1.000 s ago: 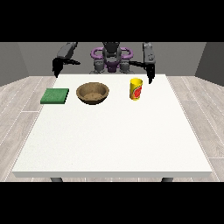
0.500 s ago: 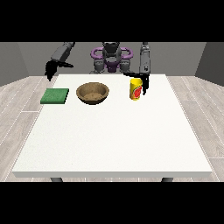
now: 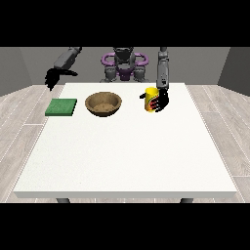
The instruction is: Pick the cup and pour the ball into the bowl, then pick the bowl and place it on the pad
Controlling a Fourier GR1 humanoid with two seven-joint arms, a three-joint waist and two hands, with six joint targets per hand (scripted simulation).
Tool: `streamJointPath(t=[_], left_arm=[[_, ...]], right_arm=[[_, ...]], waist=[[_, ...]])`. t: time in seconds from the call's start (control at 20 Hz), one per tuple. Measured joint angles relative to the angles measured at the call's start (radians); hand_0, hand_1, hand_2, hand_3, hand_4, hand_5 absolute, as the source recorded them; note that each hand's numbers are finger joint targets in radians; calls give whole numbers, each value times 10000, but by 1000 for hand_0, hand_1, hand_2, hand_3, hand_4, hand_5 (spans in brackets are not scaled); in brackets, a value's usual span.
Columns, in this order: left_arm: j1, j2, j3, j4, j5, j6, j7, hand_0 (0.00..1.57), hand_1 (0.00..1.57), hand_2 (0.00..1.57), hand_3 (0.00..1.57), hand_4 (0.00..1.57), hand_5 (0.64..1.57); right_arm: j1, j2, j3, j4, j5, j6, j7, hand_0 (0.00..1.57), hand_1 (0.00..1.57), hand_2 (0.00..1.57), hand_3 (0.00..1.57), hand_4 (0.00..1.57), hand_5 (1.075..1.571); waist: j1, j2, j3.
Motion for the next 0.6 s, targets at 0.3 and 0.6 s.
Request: streamJointPath(t=[0.3, 0.6], left_arm=[[-489, 88, 160, 478, -625, 1639, -408, 1351, 1351, 1571, 1571, 881, 1502], [-729, -70, -622, 589, -1704, 2563, 726, 1373, 1373, 1571, 1571, 1016, 1532]], right_arm=[[-121, -586, -344, 126, -285, 531, -146, 0, 0, 0, 0, 0, 1556], [-56, -1183, -766, 1382, -334, 927, -281, 0, 0, 56, 0, 0, 1558]], waist=[[-467, 321, 45], [-101, -573, 25]])
